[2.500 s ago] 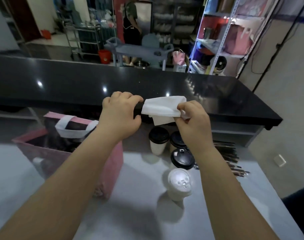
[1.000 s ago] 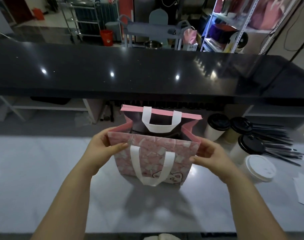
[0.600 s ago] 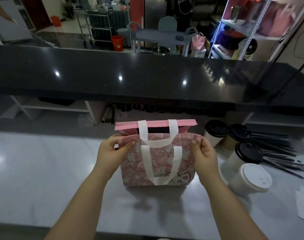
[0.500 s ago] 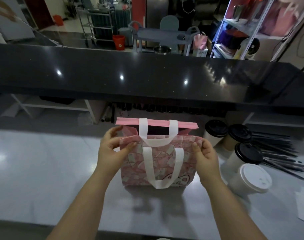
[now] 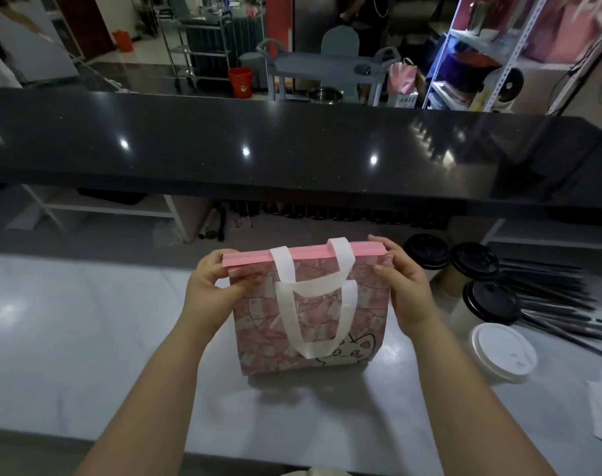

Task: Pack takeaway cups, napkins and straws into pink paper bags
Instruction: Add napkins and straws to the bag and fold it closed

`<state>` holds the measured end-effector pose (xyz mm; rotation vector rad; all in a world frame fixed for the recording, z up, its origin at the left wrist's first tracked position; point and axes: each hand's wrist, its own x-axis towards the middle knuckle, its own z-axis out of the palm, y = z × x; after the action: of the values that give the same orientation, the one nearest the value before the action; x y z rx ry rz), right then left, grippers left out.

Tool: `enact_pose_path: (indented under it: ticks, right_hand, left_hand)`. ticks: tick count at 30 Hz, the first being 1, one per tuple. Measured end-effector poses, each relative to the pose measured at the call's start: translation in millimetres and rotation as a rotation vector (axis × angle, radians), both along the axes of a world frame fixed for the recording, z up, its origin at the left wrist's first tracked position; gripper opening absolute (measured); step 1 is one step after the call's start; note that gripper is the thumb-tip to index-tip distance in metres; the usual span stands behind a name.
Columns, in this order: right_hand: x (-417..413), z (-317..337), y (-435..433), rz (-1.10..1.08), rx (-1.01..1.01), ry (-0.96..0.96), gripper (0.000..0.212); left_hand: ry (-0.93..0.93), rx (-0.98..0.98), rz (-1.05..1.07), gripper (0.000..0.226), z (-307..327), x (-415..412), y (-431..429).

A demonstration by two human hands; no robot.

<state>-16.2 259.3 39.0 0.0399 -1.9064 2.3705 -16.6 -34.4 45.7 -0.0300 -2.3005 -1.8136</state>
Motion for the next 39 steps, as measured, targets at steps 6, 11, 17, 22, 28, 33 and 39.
enact_pose_path:
  ticks: [6, 11, 17, 22, 28, 33, 39]
  right_hand:
    - [8, -4, -8, -0.151, 0.023, 0.045, 0.013]
    - [9, -13, -2, -0.2, 0.098, 0.087, 0.017]
    - [8, -16, -3, -0.199, 0.106, 0.054, 0.021]
    - [5, -10, -5, -0.202, 0.085, 0.095, 0.036]
    - [7, -4, -1, -0.121, 0.468, 0.278, 0.052]
    - [10, 1, 11, -0.079, 0.727, 0.398, 0.048]
    - [16, 14, 13, -0.039, 0.797, 0.401, 0.023]
  left_hand:
    - [0.029, 0.109, 0.086, 0.042, -5, 5, 3]
    - [0.024, 0.234, 0.104, 0.032, -7, 9, -4]
    - [0.03, 0.224, 0.092, 0.055, -2, 6, -10]
    - [0.0, 0.108, 0.0, 0.051, 5, 6, -7]
    - [0.087, -0.03, -0.017, 0.038, 12, 9, -11]
    - [0.252, -0.346, 0.03, 0.028, 14, 15, -25]
    - [0.425, -0.562, 0.019, 0.023, 23, 17, -20]
